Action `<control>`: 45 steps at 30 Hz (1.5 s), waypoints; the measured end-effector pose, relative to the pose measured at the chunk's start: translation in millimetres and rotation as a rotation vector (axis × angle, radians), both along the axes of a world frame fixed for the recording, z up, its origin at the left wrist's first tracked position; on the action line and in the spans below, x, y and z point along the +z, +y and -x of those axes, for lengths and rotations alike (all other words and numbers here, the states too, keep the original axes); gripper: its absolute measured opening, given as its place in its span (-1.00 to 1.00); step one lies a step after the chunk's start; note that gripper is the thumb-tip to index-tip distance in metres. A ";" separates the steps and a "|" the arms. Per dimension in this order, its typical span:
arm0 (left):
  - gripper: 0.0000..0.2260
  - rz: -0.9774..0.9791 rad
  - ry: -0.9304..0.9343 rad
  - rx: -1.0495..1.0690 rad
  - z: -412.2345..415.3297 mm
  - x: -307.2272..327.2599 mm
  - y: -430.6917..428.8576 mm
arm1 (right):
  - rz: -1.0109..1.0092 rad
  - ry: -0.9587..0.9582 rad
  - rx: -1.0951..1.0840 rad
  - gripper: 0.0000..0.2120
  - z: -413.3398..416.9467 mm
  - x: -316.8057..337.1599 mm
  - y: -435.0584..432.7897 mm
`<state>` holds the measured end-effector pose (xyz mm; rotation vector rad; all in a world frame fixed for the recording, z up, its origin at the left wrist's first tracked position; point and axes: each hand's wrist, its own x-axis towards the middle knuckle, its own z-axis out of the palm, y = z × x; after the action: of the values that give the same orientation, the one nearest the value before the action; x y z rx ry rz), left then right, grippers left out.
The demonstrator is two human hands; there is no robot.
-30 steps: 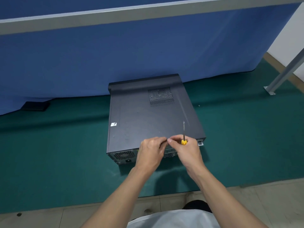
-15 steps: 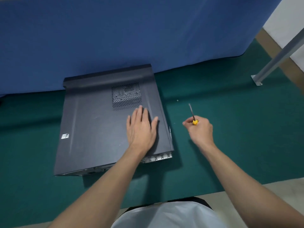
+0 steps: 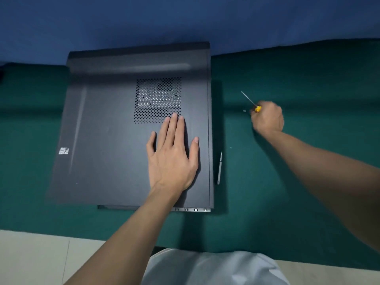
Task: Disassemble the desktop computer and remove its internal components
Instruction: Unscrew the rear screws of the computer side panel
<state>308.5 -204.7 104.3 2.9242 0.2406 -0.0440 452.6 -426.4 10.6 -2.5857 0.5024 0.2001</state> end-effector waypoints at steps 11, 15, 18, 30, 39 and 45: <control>-0.44 0.015 -0.018 0.000 1.6 0.5 -0.7 | -0.048 0.068 -0.032 -0.86 -6.1 -5.5 -8.5; -0.44 0.041 -0.042 -0.012 2.1 1.9 0.6 | -0.172 0.045 -0.128 -0.79 27.7 17.8 -8.6; -0.46 0.082 -0.070 -0.028 3.3 3.9 3.6 | -0.290 0.025 -0.186 -0.82 74.3 40.5 4.4; -0.72 0.399 -0.212 -0.096 60.7 10.6 17.1 | -0.635 -0.033 -0.258 -0.82 254.4 89.0 84.5; -0.80 0.449 -0.229 0.409 125.0 16.9 3.5 | -0.800 0.033 -0.279 -0.76 319.9 91.6 116.9; -0.55 0.934 0.066 0.868 128.1 14.8 -2.0 | -0.983 0.074 -0.387 -0.73 341.8 93.2 120.2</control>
<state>180.5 -206.7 119.0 1.7209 1.1117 -0.0866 110.9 -306.2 103.8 -1.5038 0.6961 0.3107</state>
